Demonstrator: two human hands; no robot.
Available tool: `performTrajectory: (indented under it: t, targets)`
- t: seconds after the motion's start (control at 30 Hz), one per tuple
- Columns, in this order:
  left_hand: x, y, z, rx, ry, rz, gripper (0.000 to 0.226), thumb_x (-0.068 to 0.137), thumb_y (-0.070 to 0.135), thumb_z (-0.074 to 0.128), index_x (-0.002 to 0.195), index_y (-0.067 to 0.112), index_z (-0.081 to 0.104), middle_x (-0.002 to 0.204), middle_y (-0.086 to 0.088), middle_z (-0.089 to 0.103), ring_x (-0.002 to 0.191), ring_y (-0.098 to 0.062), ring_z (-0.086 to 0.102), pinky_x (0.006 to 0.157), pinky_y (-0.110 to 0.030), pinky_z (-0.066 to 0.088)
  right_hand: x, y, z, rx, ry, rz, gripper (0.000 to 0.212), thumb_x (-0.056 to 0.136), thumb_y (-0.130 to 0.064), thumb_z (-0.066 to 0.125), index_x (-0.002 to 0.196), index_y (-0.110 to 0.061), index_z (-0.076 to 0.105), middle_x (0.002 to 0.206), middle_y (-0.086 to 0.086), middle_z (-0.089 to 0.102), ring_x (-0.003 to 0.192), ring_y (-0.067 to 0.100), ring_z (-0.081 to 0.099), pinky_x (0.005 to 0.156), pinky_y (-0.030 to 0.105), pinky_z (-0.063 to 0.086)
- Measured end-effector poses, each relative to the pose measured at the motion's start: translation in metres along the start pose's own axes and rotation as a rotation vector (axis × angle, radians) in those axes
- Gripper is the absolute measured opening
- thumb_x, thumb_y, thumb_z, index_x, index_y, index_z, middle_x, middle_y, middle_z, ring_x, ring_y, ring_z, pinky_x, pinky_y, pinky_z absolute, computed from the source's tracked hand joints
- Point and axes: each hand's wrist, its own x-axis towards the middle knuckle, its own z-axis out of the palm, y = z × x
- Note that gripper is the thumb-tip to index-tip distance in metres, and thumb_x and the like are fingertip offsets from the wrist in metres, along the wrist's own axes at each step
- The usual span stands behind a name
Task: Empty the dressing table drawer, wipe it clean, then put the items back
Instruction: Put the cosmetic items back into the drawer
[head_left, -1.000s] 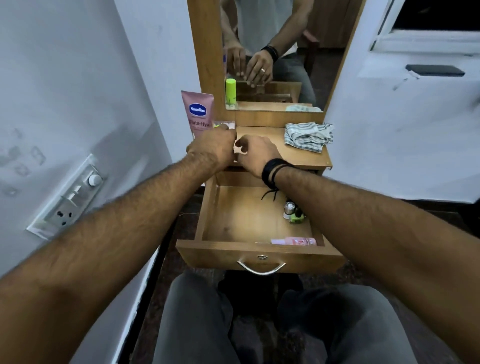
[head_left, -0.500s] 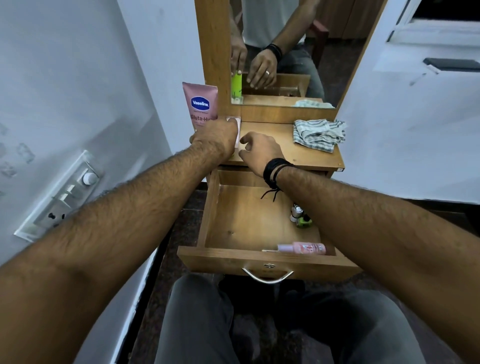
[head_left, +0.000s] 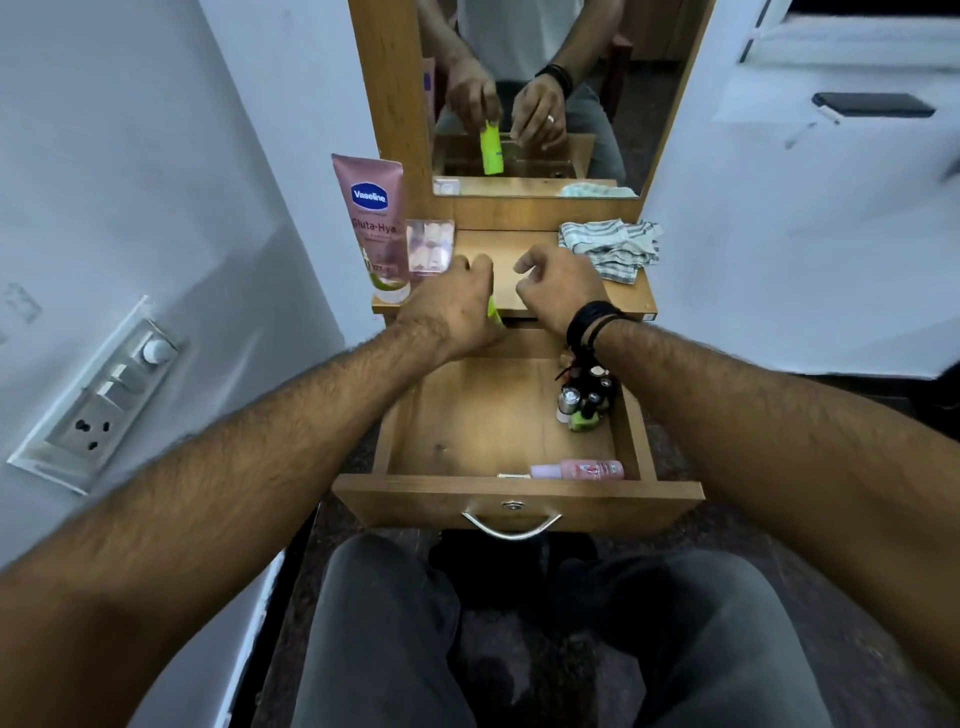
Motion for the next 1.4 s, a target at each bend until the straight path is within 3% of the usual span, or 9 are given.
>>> performTrajectory:
  t: [0.1, 0.17, 0.4, 0.57, 0.73, 0.87, 1.07, 1.27, 1.4]
  targets:
    - [-0.011, 0.014, 0.038, -0.072, -0.099, 0.014, 0.060, 0.081, 0.039, 0.077, 0.123, 0.012, 0.044, 0.124, -0.013, 0.050, 0.111, -0.037, 0.057, 0.077, -0.039, 0.044, -0.004, 0.008, -0.012, -0.045, -0.039, 0.002, 0.018, 0.084, -0.021, 0.059, 0.096, -0.021, 0.073, 0.095, 0.002, 0.072, 0.094, 0.022, 0.065, 0.083, 0.033, 0.053]
    - [-0.016, 0.019, 0.066, -0.158, -0.137, 0.002, 0.059, 0.081, 0.036, 0.077, 0.123, 0.011, 0.043, 0.126, -0.013, 0.048, 0.112, -0.039, 0.057, 0.081, -0.041, 0.048, -0.013, 0.010, -0.016, -0.115, -0.105, -0.023, 0.014, 0.087, -0.022, 0.059, 0.088, -0.018, 0.072, 0.092, 0.003, 0.072, 0.093, 0.024, 0.065, 0.077, 0.030, 0.050]
    - [-0.020, 0.021, 0.128, -0.312, -0.128, -0.181, 0.051, 0.088, 0.023, 0.071, 0.126, 0.008, 0.041, 0.134, -0.016, 0.043, 0.114, -0.041, 0.058, 0.092, -0.051, 0.052, -0.073, 0.013, -0.014, -0.528, -0.639, -0.138, 0.019, 0.088, -0.033, 0.065, 0.080, -0.018, 0.057, 0.075, 0.000, 0.055, 0.073, 0.022, 0.054, 0.063, 0.026, 0.040]
    - [-0.004, 0.020, 0.149, -0.284, -0.208, -0.239, 0.044, 0.089, 0.015, 0.066, 0.126, 0.008, 0.045, 0.128, -0.020, 0.058, 0.114, -0.041, 0.059, 0.092, -0.046, 0.051, -0.088, 0.031, 0.008, -0.600, -0.800, -0.132, 0.030, 0.085, -0.040, 0.068, 0.097, -0.012, 0.065, 0.092, 0.006, 0.065, 0.082, 0.025, 0.060, 0.066, 0.028, 0.045]
    - [0.014, 0.025, 0.152, -0.418, -0.266, -0.216, 0.063, 0.087, 0.036, 0.075, 0.139, 0.012, 0.050, 0.129, -0.016, 0.066, 0.116, -0.036, 0.062, 0.092, -0.036, 0.051, -0.095, 0.035, 0.012, -0.558, -0.866, -0.126, 0.033, 0.085, -0.040, 0.068, 0.098, -0.010, 0.072, 0.089, 0.006, 0.070, 0.083, 0.023, 0.064, 0.068, 0.028, 0.051]
    - [0.021, 0.030, 0.159, -0.436, -0.296, -0.171, 0.058, 0.078, 0.044, 0.082, 0.125, 0.017, 0.061, 0.116, -0.011, 0.072, 0.106, -0.031, 0.067, 0.085, -0.033, 0.054, -0.096, 0.038, 0.010, -0.534, -0.889, -0.120, 0.029, 0.089, -0.035, 0.063, 0.098, -0.010, 0.073, 0.088, 0.006, 0.071, 0.085, 0.023, 0.065, 0.070, 0.028, 0.050]
    - [0.026, 0.039, 0.159, -0.404, -0.293, -0.137, 0.050, 0.086, 0.034, 0.076, 0.125, 0.008, 0.058, 0.119, -0.017, 0.069, 0.105, -0.033, 0.065, 0.075, -0.029, 0.043, -0.093, 0.046, 0.012, -0.521, -0.874, -0.118, 0.023, 0.086, -0.036, 0.066, 0.078, -0.015, 0.067, 0.073, 0.001, 0.063, 0.081, 0.022, 0.065, 0.068, 0.028, 0.051]
    - [0.025, 0.041, 0.158, -0.376, -0.294, -0.115, 0.047, 0.089, 0.030, 0.074, 0.126, 0.006, 0.057, 0.120, -0.019, 0.068, 0.107, -0.035, 0.064, 0.076, -0.029, 0.042, -0.092, 0.048, 0.011, -0.494, -0.874, -0.099, 0.028, 0.085, -0.038, 0.068, 0.087, -0.010, 0.073, 0.081, 0.003, 0.068, 0.086, 0.021, 0.067, 0.067, 0.027, 0.050]
    - [0.023, 0.042, 0.155, -0.358, -0.307, -0.103, 0.047, 0.090, 0.030, 0.071, 0.127, 0.006, 0.055, 0.121, -0.020, 0.068, 0.108, -0.036, 0.064, 0.079, -0.030, 0.044, -0.092, 0.051, 0.010, -0.494, -0.879, -0.076, 0.026, 0.085, -0.038, 0.069, 0.085, -0.012, 0.075, 0.085, 0.003, 0.075, 0.087, 0.020, 0.070, 0.078, 0.032, 0.058]
